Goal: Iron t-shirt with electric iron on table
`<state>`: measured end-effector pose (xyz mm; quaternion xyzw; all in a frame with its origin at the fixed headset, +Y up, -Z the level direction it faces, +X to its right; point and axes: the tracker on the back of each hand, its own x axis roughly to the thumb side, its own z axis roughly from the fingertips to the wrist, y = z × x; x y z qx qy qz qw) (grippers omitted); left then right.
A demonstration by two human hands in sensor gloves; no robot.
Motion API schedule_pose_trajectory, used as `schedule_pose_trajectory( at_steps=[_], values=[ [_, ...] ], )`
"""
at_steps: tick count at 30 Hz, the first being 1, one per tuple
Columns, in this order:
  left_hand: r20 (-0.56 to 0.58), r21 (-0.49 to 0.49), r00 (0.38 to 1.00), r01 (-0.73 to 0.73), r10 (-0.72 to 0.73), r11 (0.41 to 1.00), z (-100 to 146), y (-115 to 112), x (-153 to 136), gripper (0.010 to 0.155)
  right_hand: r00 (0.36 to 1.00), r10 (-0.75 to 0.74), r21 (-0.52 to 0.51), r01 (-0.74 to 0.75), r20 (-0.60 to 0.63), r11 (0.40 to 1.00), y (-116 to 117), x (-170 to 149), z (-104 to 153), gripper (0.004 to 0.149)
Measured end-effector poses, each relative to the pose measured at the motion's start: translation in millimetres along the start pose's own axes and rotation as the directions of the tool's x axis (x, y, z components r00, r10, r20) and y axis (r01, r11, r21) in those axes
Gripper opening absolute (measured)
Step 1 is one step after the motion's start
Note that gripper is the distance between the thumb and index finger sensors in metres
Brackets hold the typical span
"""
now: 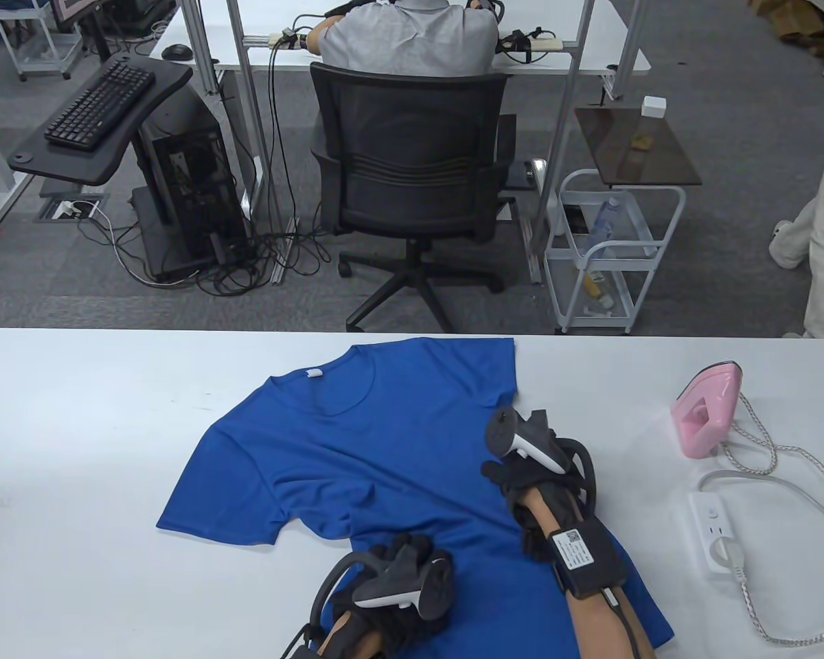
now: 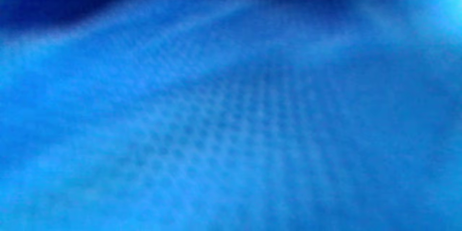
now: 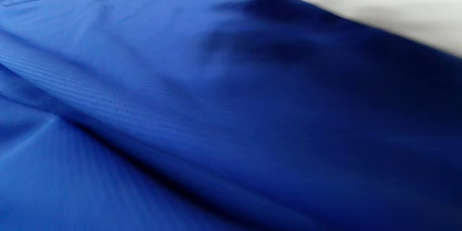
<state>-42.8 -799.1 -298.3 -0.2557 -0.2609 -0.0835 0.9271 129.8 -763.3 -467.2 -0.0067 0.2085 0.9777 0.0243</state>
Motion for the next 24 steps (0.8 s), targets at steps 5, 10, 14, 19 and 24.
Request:
schedule_pose_trajectory(
  at_steps=[5, 10, 14, 19, 24],
  values=[
    [0.009, 0.008, 1.000, -0.004, 0.004, 1.000, -0.2, -0.4, -1.1, 0.085, 0.995, 0.084, 0.102, -0.078, -0.054, 0.992, 17.4, 11.9, -33.3, 0.073],
    [0.023, 0.002, 1.000, -0.014, 0.014, 1.000, -2.4, 0.3, -5.2, 0.086, 0.983, 0.096, 0.116, -0.078, -0.158, 0.990, 11.5, -5.3, -40.0, 0.074],
    [0.018, -0.006, 1.000, -0.016, 0.017, 1.000, -5.5, 2.1, -7.6, 0.087, 0.963, 0.093, 0.143, -0.058, -0.253, 0.988, 8.7, -34.2, -40.8, 0.075],
    [0.023, -0.009, 1.000, -0.021, 0.022, 1.000, -6.6, 2.7, -9.5, 0.087, 0.920, 0.132, 0.196, -0.062, -0.368, 0.979, 7.9, -73.1, -36.1, 0.077],
    [0.034, 0.010, 0.999, -0.011, 0.010, 1.000, -6.4, 1.8, -8.7, 0.087, 0.873, 0.123, 0.196, -0.032, -0.472, 0.980, 7.8, -103.1, -30.3, 0.077]
  ],
)
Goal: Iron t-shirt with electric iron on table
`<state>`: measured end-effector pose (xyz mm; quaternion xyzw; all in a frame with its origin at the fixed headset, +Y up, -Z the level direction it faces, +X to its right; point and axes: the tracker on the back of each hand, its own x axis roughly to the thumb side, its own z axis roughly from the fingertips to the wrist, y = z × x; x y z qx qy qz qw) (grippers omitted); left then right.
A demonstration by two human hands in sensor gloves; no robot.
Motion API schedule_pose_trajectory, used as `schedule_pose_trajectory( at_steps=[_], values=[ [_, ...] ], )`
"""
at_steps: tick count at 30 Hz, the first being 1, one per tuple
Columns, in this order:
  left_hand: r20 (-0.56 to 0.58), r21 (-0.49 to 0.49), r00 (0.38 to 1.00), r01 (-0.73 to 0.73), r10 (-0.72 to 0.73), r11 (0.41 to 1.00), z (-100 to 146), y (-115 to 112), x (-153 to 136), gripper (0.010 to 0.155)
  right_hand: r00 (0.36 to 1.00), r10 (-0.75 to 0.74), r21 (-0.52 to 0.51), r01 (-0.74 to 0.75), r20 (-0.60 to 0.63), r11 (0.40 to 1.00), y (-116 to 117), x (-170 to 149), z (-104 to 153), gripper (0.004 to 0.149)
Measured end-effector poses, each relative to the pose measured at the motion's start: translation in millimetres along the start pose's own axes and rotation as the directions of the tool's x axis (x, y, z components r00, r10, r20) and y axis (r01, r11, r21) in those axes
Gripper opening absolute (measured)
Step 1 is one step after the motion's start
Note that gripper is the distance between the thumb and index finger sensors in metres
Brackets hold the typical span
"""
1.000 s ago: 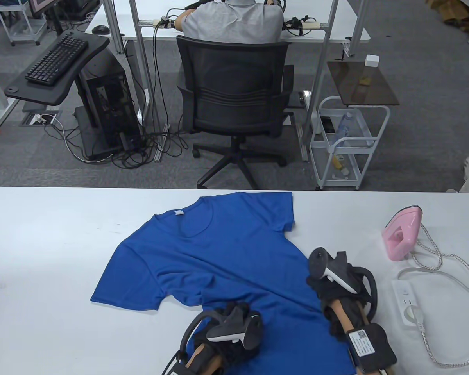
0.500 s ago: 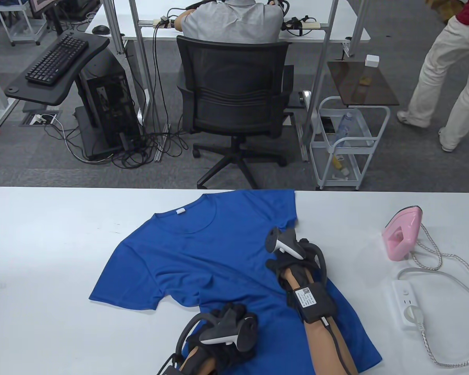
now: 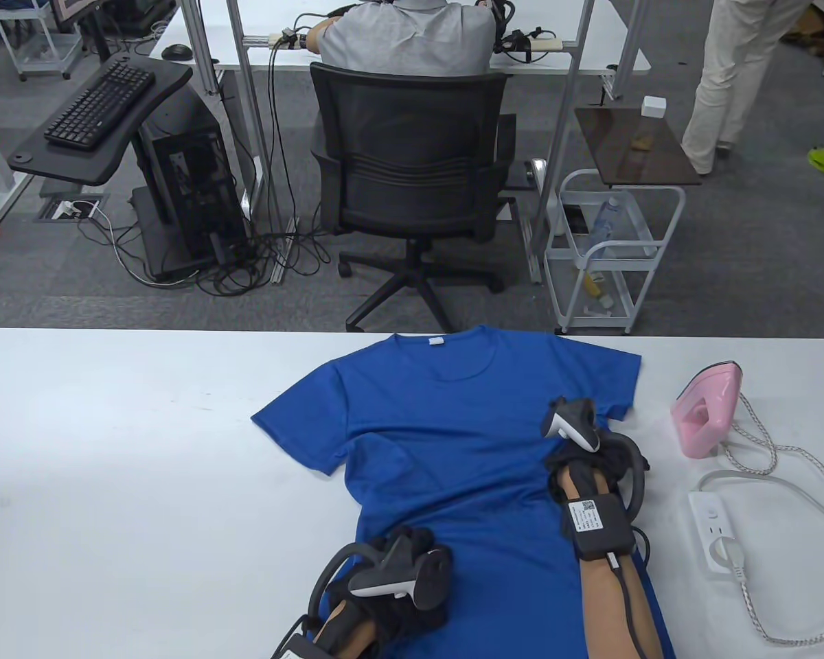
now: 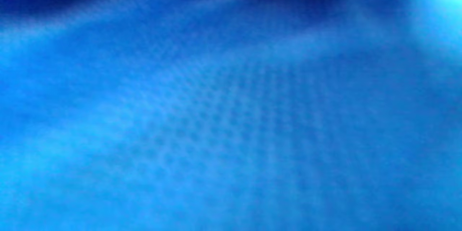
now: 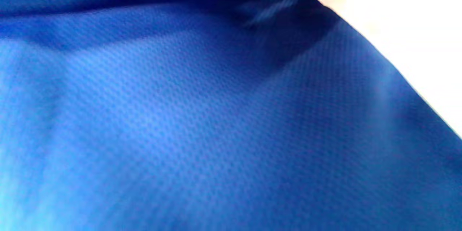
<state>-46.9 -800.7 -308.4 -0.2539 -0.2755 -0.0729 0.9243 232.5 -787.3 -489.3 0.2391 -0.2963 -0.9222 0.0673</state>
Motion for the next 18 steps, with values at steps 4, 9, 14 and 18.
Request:
schedule_pose_trajectory(
  at_steps=[4, 9, 14, 18],
  values=[
    [0.050, 0.012, 0.998, 0.028, -0.029, 1.000, 7.9, -1.9, 10.4, 0.089, 0.998, -0.011, -0.017, 0.012, 0.056, 1.000, 1.2, -10.3, 6.7, 0.075],
    [0.132, -0.051, 0.991, -0.014, 0.021, 0.999, 26.6, 8.2, 15.3, 0.083, 0.982, -0.030, -0.081, 0.046, 0.186, 0.996, 3.8, -27.9, 37.7, 0.071],
    [0.109, 0.111, 0.978, -0.189, 0.177, 0.976, 40.0, 24.5, -15.6, 0.070, 0.965, 0.022, -0.112, 0.007, 0.260, 0.994, 27.4, -48.8, 62.7, 0.072],
    [-0.086, 0.368, 0.959, -0.220, 0.268, 0.904, 44.2, 35.1, -64.2, 0.067, 0.942, 0.108, -0.101, -0.080, 0.318, 0.992, 63.2, -65.6, 70.6, 0.075]
  ],
)
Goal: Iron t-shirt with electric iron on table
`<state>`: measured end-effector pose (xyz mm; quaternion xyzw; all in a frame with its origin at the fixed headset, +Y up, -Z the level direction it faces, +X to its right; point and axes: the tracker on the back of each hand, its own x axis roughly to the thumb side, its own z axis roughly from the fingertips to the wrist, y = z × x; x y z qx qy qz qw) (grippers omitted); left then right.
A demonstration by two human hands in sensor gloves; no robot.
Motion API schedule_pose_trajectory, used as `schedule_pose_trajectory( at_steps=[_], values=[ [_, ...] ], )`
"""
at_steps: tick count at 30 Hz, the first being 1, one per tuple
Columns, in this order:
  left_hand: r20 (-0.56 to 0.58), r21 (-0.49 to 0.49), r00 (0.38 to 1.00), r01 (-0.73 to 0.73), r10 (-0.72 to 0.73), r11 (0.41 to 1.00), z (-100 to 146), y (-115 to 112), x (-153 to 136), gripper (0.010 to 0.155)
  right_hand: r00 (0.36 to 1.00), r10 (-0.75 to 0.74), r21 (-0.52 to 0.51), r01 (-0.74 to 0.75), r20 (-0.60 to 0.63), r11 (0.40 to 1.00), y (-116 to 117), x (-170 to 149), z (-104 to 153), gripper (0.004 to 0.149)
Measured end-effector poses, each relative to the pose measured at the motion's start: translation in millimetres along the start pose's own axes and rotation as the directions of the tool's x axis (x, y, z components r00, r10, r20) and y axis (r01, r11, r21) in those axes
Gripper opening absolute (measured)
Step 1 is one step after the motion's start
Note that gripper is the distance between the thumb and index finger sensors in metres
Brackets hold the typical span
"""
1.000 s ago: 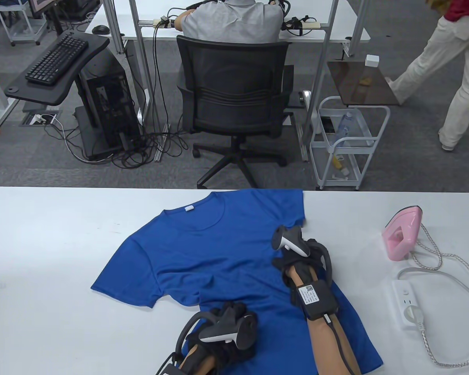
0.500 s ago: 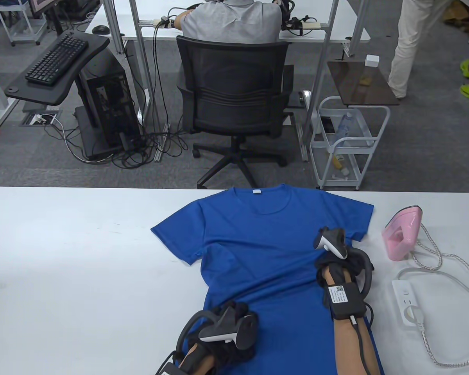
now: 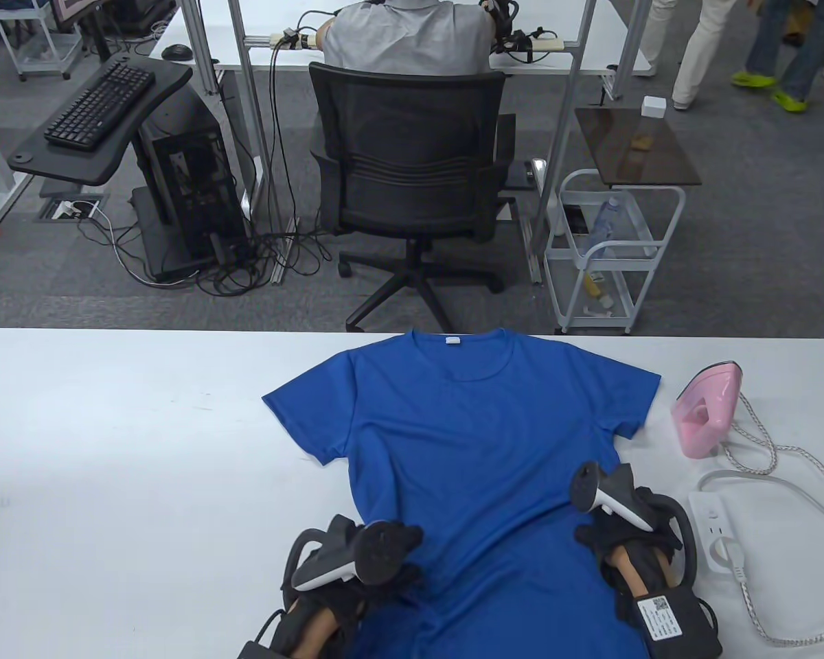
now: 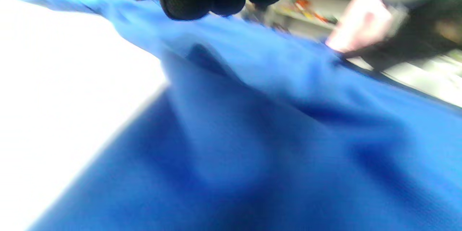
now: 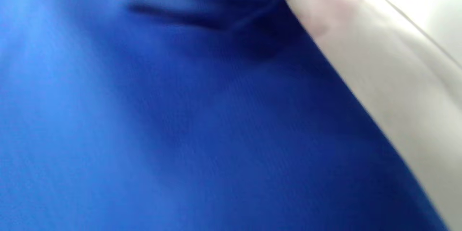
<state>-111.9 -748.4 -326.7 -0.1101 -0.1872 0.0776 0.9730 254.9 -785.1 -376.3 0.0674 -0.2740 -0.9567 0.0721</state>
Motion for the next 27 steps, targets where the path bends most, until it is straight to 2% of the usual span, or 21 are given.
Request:
schedule_pose_trajectory(
  at_steps=[1, 3, 5, 12, 18, 22, 25, 27],
  values=[
    [-0.055, 0.009, 0.998, 0.017, -0.016, 1.000, -6.2, 0.8, -10.6, 0.067, 1.000, 0.022, 0.000, -0.022, -0.015, 1.000, 3.4, -2.3, 1.2, 0.076],
    [-0.132, -0.056, 0.991, 0.028, -0.035, 0.998, -19.7, -2.5, -25.7, 0.067, 1.000, -0.023, -0.070, 0.024, 0.004, 0.997, 5.9, -6.2, 4.5, 0.075],
    [-0.174, -0.130, 0.984, 0.016, -0.039, 0.991, -33.5, -7.0, -34.6, 0.067, 1.000, -0.009, -0.032, 0.008, -0.019, 0.999, 7.0, -8.9, 6.2, 0.076],
    [-0.290, -0.251, 0.956, -0.026, -0.049, 0.968, -72.6, -13.6, -63.2, 0.065, 0.997, -0.002, -0.013, 0.002, -0.071, 1.000, 6.9, -23.0, 7.2, 0.076],
    [-0.350, -0.245, 0.912, 0.134, -0.216, 0.960, -85.8, -6.1, -91.5, 0.060, 0.998, 0.023, -0.030, -0.025, -0.054, 0.999, 7.2, -29.1, 5.1, 0.076],
    [-0.301, -0.334, 0.920, 0.143, -0.249, 0.932, -90.9, -9.8, -113.9, 0.067, 0.998, -0.032, -0.023, 0.031, -0.055, 0.999, 7.4, -32.5, 4.2, 0.076],
    [-0.265, -0.332, 0.951, 0.065, -0.159, 0.941, -85.0, -11.2, -117.4, 0.069, 0.998, -0.037, -0.022, 0.036, -0.053, 0.999, 7.1, -32.9, 3.8, 0.077],
    [-0.238, -0.362, 0.958, 0.062, -0.157, 0.930, -77.0, -12.2, -116.3, 0.071, 0.999, -0.028, -0.023, 0.028, -0.039, 0.999, 5.0, -31.2, 5.4, 0.077]
  ],
)
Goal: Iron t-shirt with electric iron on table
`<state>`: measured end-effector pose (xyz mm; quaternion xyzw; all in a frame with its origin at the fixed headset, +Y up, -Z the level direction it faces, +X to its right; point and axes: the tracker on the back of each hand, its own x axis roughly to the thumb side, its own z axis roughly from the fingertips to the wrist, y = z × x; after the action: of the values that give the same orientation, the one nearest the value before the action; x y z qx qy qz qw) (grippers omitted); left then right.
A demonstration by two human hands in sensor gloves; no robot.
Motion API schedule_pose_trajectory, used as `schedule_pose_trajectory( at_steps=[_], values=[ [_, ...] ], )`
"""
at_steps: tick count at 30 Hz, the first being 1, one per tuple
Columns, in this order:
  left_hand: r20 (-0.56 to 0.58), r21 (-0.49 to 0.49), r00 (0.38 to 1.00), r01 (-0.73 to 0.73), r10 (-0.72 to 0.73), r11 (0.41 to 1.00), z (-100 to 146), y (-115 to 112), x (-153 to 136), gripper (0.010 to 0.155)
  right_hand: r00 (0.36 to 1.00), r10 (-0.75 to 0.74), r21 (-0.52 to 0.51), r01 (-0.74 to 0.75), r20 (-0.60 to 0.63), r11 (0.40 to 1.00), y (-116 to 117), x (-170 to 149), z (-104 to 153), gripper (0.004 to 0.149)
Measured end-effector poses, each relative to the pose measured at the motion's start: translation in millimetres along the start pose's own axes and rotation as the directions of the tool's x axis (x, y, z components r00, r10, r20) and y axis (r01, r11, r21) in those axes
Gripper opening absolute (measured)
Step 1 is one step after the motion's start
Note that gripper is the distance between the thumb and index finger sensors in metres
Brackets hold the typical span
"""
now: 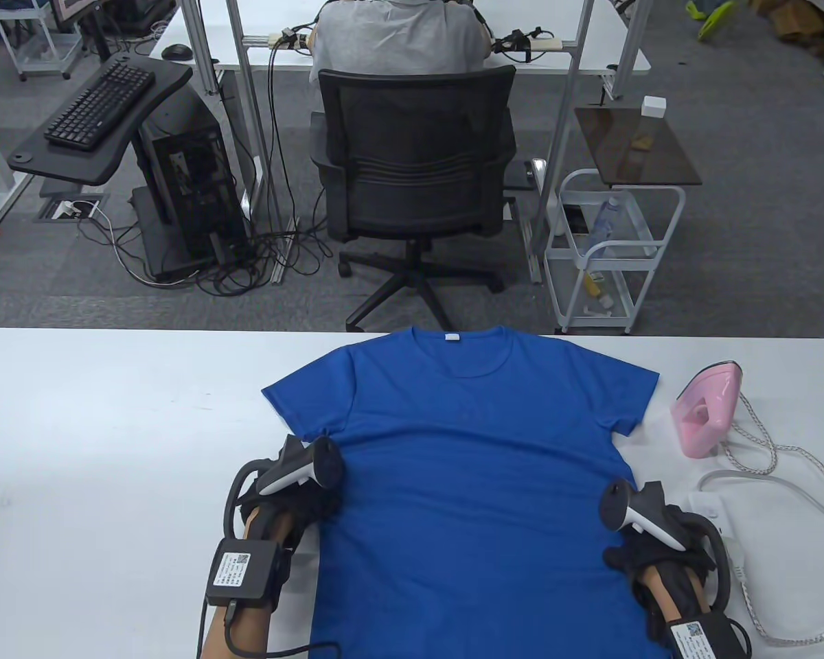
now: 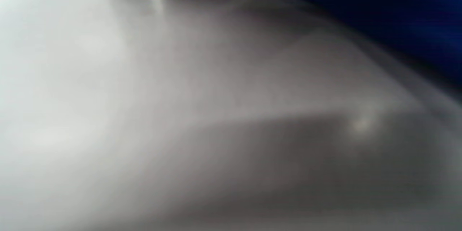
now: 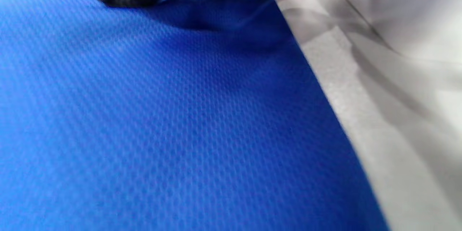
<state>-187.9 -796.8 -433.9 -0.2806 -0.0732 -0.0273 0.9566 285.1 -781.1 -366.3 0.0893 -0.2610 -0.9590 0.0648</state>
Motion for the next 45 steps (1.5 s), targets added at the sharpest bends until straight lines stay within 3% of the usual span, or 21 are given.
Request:
schedule_pose_trajectory(
  at_steps=[3, 6, 8, 10, 12, 15, 20, 22, 25, 27, 30, 32, 37, 42, 45],
  values=[
    [-0.033, 0.012, 0.993, 0.115, -0.115, 0.993, 16.4, 1.5, 4.2, 0.074, 0.998, 0.054, -0.090, -0.050, 0.041, 0.995, -7.8, 3.9, 5.6, 0.071],
    [-0.081, 0.167, 0.972, 0.232, -0.221, 0.958, 36.3, 7.0, 22.0, 0.074, 0.999, 0.029, -0.167, -0.022, 0.040, 0.986, -10.6, 9.4, 8.1, 0.072],
    [-0.025, 0.209, 0.987, 0.158, -0.156, 0.965, 45.6, 4.4, 37.9, 0.077, 0.998, 0.008, -0.157, 0.002, 0.064, 0.988, -7.2, 13.4, 4.8, 0.076],
    [0.062, 0.155, 0.993, 0.092, -0.103, 0.984, 50.3, -3.8, 53.8, 0.082, 0.996, -0.021, -0.094, 0.029, 0.085, 0.995, -0.3, 17.1, 0.1, 0.079],
    [0.091, 0.086, 0.986, 0.129, -0.136, 0.988, 50.8, -16.6, 63.7, 0.084, 0.998, -0.014, -0.014, 0.015, 0.067, 1.000, 7.0, 17.6, -3.7, 0.081],
    [0.098, -0.014, 0.964, 0.248, -0.245, 0.969, 49.4, -35.5, 62.9, 0.086, 0.999, -0.004, -0.029, 0.006, 0.055, 1.000, 4.2, 14.6, -1.9, 0.083],
    [0.184, 0.077, 0.976, 0.101, -0.113, 0.992, 65.6, -35.5, 67.7, 0.086, 0.992, 0.128, -0.025, -0.128, 0.016, 0.991, 0.0, 16.6, 0.1, 0.086],
    [0.185, 0.073, 0.968, 0.157, -0.168, 0.985, 72.1, -38.5, 72.5, 0.086, 0.990, 0.141, -0.072, -0.139, 0.018, 0.988, -3.4, 18.3, 4.8, 0.084],
    [0.165, 0.047, 0.943, 0.286, -0.290, 0.957, 73.3, -50.4, 69.2, 0.087, 0.999, 0.018, -0.151, -0.010, 0.049, 0.988, -4.2, 18.4, 5.8, 0.080],
    [0.172, 0.089, 0.957, 0.219, -0.232, 0.972, 75.5, -51.0, 64.6, 0.088, 0.998, -0.015, -0.122, 0.022, 0.061, 0.992, -0.3, 17.8, 2.8, 0.081],
    [0.185, 0.038, 0.963, 0.194, -0.198, 0.980, 81.2, -52.2, 63.7, 0.094, 0.995, 0.033, 0.006, -0.034, 0.093, 0.999, 10.6, 15.9, -3.9, 0.083],
    [0.189, 0.052, 0.956, 0.218, -0.224, 0.975, 79.9, -52.6, 62.8, 0.096, 0.994, 0.024, -0.017, -0.022, 0.109, 1.000, 8.9, 11.5, -4.4, 0.086],
    [0.148, 0.068, 0.984, 0.090, -0.099, 0.994, 74.5, -51.5, 57.9, 0.090, 0.999, 0.002, 0.022, -0.004, 0.048, 1.000, 8.3, 3.5, -5.5, 0.087],
    [0.149, 0.034, 0.973, 0.175, -0.178, 0.984, 75.7, -53.9, 67.9, 0.088, 0.999, 0.033, 0.038, -0.034, 0.019, 0.999, 6.9, 2.0, -3.7, 0.088],
    [0.146, 0.067, 0.970, 0.185, -0.193, 0.980, 76.9, -50.2, 68.5, 0.088, 0.996, 0.066, -0.030, -0.064, 0.058, 0.997, 5.1, 4.2, 0.3, 0.085]
  ],
)
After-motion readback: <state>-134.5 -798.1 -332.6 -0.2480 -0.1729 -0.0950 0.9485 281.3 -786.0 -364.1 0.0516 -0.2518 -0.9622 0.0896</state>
